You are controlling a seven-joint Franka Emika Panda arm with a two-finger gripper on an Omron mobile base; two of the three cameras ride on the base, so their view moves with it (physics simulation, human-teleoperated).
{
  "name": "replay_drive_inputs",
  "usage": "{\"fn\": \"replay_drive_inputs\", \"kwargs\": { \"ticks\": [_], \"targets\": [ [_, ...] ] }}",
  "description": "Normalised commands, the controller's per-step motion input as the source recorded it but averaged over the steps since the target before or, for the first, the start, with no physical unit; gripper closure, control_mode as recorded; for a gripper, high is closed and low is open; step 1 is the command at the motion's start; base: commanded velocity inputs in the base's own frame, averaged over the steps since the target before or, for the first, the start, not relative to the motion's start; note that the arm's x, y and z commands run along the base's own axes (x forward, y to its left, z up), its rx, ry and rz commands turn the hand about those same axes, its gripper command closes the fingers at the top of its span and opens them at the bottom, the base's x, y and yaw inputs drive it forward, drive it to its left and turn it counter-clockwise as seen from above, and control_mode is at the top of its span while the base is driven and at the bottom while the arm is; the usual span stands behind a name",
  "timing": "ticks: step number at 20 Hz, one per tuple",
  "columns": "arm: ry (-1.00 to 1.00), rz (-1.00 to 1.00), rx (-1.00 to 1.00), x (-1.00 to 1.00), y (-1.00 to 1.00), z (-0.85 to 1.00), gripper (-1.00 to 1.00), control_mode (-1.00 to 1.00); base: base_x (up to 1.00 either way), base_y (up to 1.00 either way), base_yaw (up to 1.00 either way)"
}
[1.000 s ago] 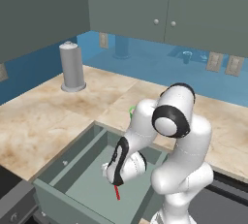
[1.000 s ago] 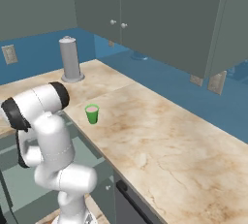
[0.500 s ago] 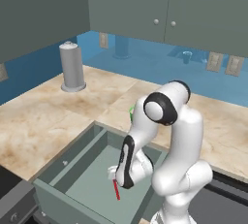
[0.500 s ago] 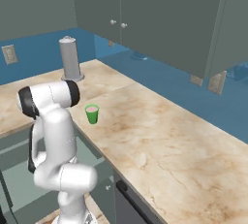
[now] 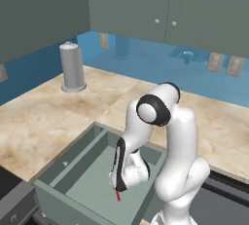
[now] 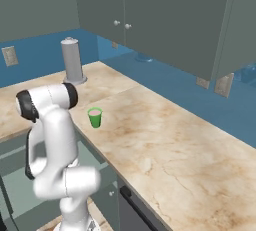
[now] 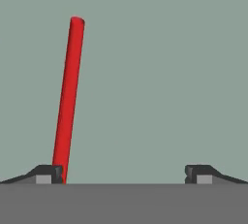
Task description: Pick up the straw from the left drawer and put it inside the smoothie cup.
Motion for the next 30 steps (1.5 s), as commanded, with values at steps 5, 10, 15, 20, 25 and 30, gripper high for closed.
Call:
{"fn": "replay_drive_inputs", "kwargs": {
  "ticks": [5, 10, 15, 20, 25, 30],
  "targets": [
    [0.00, 0.00, -0.10, 0.09, 0.49, -0.08, -1.00, -1.00, 0.00, 0.00, 0.00],
    [-0.01, -0.01, -0.05, 0.11, 0.36, -0.01, -1.00, -1.00, 0.00, 0.00, 0.00],
    [-0.04, -0.03, -0.01, 0.15, 0.10, -0.01, -1.00, -1.00, 0.00, 0.00, 0.00],
    [-0.05, 0.00, 0.00, 0.22, 0.00, -0.13, -1.00, -1.00, 0.00, 0.00, 0.00],
    [-0.04, 0.00, 0.00, 0.20, 0.00, -0.37, -1.00, -1.00, 0.00, 0.00, 0.00],
    [-0.05, 0.00, -0.01, 0.05, 0.00, -0.72, -1.00, -1.00, 0.00, 0.00, 0.00]
  ]
}}
